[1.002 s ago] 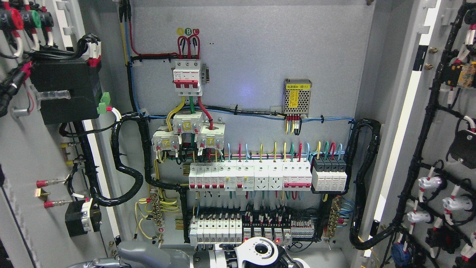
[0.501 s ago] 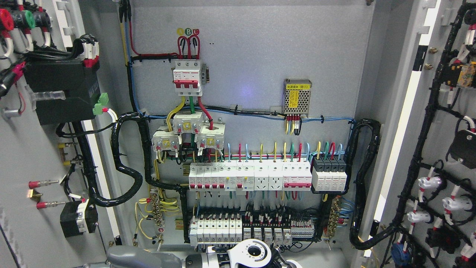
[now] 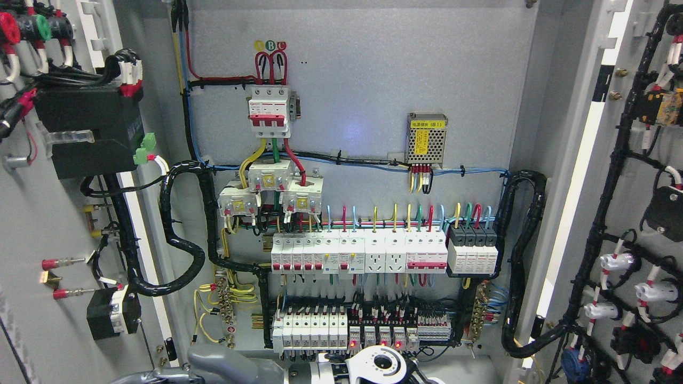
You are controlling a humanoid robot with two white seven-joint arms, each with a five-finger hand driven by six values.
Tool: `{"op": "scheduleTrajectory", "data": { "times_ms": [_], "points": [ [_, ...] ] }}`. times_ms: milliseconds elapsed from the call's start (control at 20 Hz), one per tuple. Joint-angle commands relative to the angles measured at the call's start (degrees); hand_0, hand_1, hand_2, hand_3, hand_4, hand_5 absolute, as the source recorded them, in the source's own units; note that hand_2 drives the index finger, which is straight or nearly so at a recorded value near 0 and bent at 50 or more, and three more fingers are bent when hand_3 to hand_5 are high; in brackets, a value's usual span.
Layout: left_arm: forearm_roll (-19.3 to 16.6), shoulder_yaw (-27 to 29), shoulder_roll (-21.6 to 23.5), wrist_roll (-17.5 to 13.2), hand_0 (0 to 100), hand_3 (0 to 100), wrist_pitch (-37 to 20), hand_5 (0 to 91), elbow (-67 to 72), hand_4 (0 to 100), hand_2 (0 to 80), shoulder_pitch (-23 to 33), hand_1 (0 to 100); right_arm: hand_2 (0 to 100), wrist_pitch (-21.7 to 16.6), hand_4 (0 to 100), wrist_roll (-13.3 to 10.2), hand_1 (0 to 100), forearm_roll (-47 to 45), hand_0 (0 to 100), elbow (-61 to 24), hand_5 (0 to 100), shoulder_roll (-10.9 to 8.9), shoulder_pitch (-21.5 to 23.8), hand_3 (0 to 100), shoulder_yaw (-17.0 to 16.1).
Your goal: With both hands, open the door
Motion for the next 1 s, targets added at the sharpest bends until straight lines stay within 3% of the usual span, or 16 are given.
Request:
{"op": "scheduleTrajectory", "data": {
  "times_ms": [0,50,250,351,501,601,802,952],
  "points": [
    [0.0,0.0,0.0,0.0,0,0,0.0,0.0,0.4,0,0.0,1.1,0,0,-3.0,0,-0.3,0,0.2,0,-0.9,0,-7.52,2.0,0,-7.0],
    [0.0,0.0,0.0,0.0,0,0,0.0,0.0,0.4,0,0.0,1.1,0,0,-4.3,0,-1.6,0,0.3,0,-1.1,0,-7.7,2.4,0,-7.1],
    [0.0,0.0,0.0,0.0,0,0,0.0,0.0,0.4,0,0.0,1.1,0,0,-9.1,0,-17.9,0,0.6,0,-7.1,0,-10.07,6.0,0,-8.1],
    [0.0,0.0,0.0,0.0,0,0,0.0,0.0,0.4,0,0.0,1.1,0,0,-9.9,0,-22.1,0,0.7,0,-10.7,0,-10.77,8.5,0,-8.1],
    [0.0,0.0,0.0,0.0,0,0,0.0,0.0,0.4,0,0.0,1.1,0,0,-12.3,0,-26.1,0,0.8,0,-15.9,0,-12.44,12.7,0,-9.0],
    [0.0,0.0,0.0,0.0,0,0,0.0,0.0,0.4,0,0.0,1.1,0,0,-16.2,0,-29.0,0,0.8,0,-17.9,0,-14.37,15.0,0,-9.3],
    [0.0,0.0,0.0,0.0,0,0,0.0,0.0,0.4,0,0.0,1.1,0,0,-21.1,0,-29.5,0,0.7,0,-19.0,0,-17.54,19.2,0,-11.0],
    [0.0,0.0,0.0,0.0,0,0,0.0,0.0,0.4,0,0.0,1.1,0,0,-21.7,0,-29.5,0,0.6,0,-20.4,0,-17.98,21.5,0,-14.2]
  ]
}}
